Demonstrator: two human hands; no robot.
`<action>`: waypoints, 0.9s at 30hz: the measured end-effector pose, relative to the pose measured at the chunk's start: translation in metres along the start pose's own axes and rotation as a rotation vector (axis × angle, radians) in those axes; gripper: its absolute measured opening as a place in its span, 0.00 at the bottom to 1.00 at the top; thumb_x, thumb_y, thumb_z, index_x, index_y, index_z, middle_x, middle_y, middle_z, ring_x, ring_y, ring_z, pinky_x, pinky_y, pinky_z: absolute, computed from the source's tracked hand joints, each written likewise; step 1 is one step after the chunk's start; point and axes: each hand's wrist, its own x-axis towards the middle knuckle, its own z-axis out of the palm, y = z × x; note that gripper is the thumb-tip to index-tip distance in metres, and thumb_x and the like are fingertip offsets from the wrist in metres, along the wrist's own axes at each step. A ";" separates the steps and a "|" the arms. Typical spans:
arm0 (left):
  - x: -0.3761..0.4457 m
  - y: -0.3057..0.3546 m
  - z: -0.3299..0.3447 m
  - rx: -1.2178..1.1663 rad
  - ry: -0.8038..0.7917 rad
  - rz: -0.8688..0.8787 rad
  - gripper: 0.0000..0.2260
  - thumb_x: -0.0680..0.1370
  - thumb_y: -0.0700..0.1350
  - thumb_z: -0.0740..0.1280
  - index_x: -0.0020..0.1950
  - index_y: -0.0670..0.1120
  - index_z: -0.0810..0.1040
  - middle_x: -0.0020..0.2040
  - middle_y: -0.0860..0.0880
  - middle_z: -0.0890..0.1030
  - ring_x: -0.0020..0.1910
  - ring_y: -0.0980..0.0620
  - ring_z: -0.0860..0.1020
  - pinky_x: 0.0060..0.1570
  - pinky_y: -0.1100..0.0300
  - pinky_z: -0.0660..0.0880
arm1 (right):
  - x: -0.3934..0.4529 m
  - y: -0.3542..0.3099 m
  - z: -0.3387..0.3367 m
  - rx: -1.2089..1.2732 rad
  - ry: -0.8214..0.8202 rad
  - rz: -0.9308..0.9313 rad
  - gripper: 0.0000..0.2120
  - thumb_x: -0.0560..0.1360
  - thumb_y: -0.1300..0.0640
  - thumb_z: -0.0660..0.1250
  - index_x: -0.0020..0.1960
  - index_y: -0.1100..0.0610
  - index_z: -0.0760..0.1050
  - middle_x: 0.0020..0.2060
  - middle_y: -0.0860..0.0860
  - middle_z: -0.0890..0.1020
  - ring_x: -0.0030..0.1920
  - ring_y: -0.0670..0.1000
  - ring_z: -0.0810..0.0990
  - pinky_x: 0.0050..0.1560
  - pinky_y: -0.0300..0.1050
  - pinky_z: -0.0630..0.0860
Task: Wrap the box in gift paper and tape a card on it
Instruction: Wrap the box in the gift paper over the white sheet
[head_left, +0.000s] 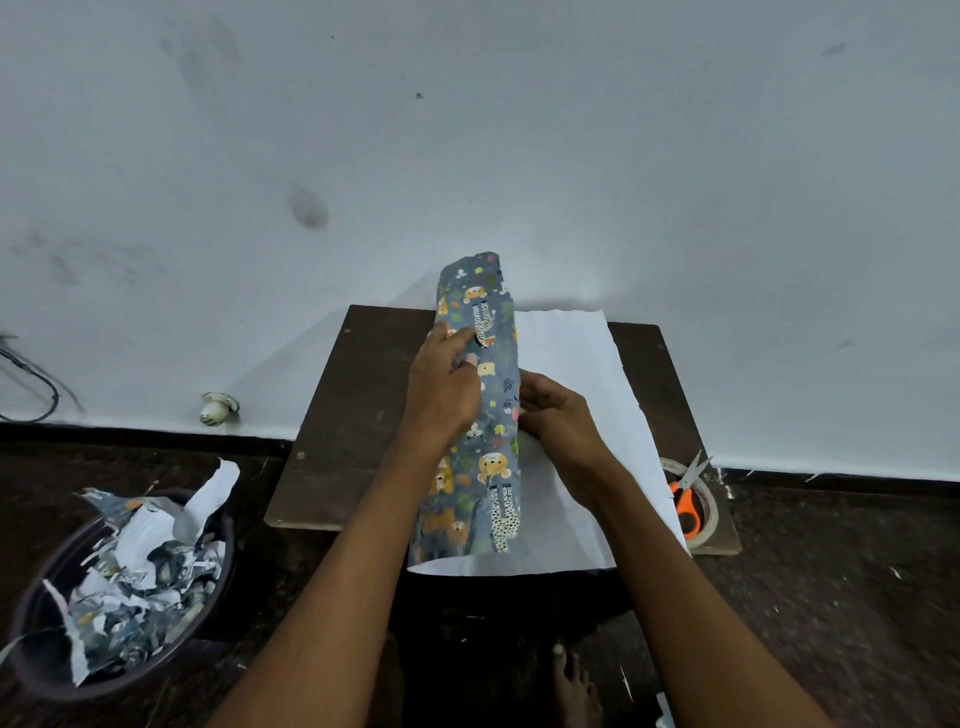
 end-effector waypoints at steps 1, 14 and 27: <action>0.002 0.000 -0.002 -0.028 0.030 -0.027 0.20 0.82 0.41 0.63 0.75 0.46 0.73 0.80 0.47 0.63 0.78 0.47 0.63 0.76 0.48 0.63 | -0.001 -0.001 0.000 -0.046 -0.036 -0.011 0.25 0.76 0.72 0.66 0.70 0.56 0.77 0.65 0.53 0.82 0.66 0.54 0.79 0.63 0.50 0.79; 0.000 0.013 -0.041 -0.212 0.056 -0.210 0.18 0.73 0.42 0.75 0.63 0.47 0.78 0.54 0.52 0.84 0.48 0.55 0.83 0.42 0.61 0.77 | 0.001 0.000 0.006 -0.328 -0.129 -0.032 0.53 0.68 0.64 0.80 0.82 0.45 0.52 0.77 0.47 0.65 0.75 0.50 0.65 0.70 0.48 0.70; 0.010 0.001 -0.070 -0.185 0.056 -0.250 0.12 0.83 0.44 0.61 0.40 0.53 0.69 0.45 0.47 0.72 0.47 0.50 0.70 0.45 0.56 0.66 | 0.037 0.005 0.002 -0.457 -0.164 -0.152 0.64 0.58 0.60 0.86 0.82 0.44 0.51 0.76 0.47 0.65 0.76 0.49 0.63 0.56 0.36 0.73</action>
